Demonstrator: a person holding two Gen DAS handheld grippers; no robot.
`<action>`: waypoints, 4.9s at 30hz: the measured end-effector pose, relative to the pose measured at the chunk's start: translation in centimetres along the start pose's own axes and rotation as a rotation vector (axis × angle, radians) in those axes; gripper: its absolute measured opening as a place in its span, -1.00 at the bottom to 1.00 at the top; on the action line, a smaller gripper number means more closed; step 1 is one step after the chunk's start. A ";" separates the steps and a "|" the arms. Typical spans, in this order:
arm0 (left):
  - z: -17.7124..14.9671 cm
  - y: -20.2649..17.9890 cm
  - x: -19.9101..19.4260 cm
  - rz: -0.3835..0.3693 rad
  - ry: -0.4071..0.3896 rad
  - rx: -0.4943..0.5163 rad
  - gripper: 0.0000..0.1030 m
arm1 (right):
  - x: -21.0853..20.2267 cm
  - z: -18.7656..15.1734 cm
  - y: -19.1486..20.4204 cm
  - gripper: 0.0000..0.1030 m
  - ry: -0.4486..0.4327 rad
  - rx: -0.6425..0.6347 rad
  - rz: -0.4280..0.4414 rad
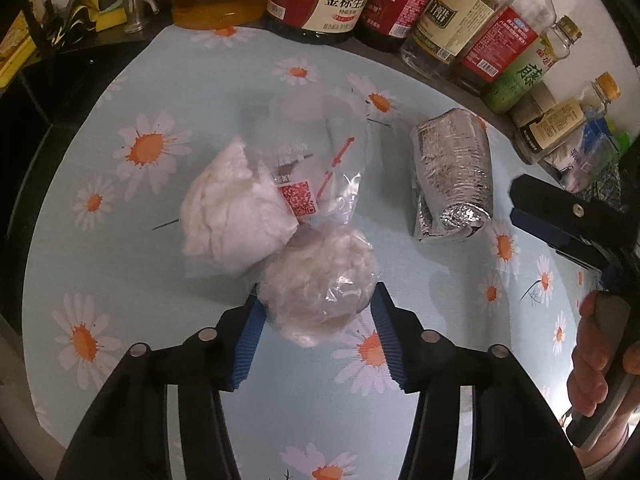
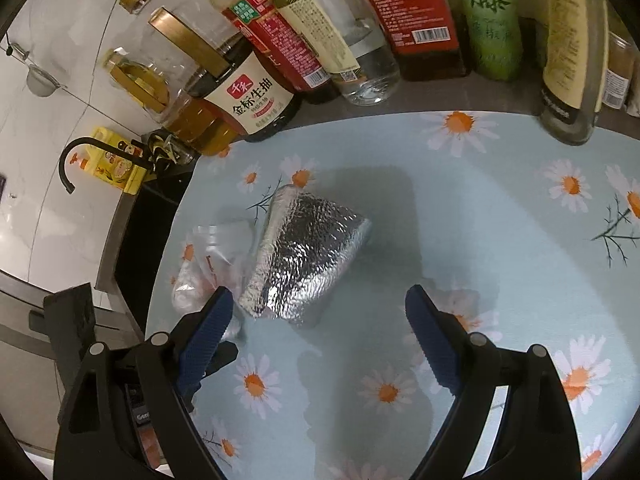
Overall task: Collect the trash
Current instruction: 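Grasp the plastic bag of tissue with the left tool while the right tool grasps the foil cup, then carry the plastic bag and foil cup down over the trash bin, then open both tools to drop the plastic bag and foil cup into the bin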
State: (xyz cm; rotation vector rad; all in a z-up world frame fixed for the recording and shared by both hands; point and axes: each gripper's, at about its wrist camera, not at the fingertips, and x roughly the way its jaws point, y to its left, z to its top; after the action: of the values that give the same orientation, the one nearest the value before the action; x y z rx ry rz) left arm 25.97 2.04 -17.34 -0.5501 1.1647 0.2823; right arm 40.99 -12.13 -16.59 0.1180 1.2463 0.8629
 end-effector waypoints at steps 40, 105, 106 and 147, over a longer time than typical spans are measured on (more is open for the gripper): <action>-5.8 1.9 -6.2 -0.075 -0.046 0.075 -0.06 | 1.0 -2.7 3.8 0.09 -0.037 -0.016 -0.091; -23.1 15.2 -6.5 -0.201 0.196 0.376 -0.06 | 4.0 -35.7 15.3 0.10 -0.021 0.189 -0.153; -23.3 15.3 -6.0 -0.196 0.205 0.373 -0.06 | 4.5 -36.0 15.0 0.10 -0.014 0.198 -0.139; -27.5 20.1 10.1 -0.035 0.509 0.261 -0.02 | 19.3 -39.7 7.3 0.16 0.276 0.338 -0.167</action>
State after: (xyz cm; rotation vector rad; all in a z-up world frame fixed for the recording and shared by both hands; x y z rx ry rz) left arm -1.56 3.10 -39.77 -0.4210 1.6535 -0.0493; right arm 4.25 -9.41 -41.93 0.1665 1.6312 0.5294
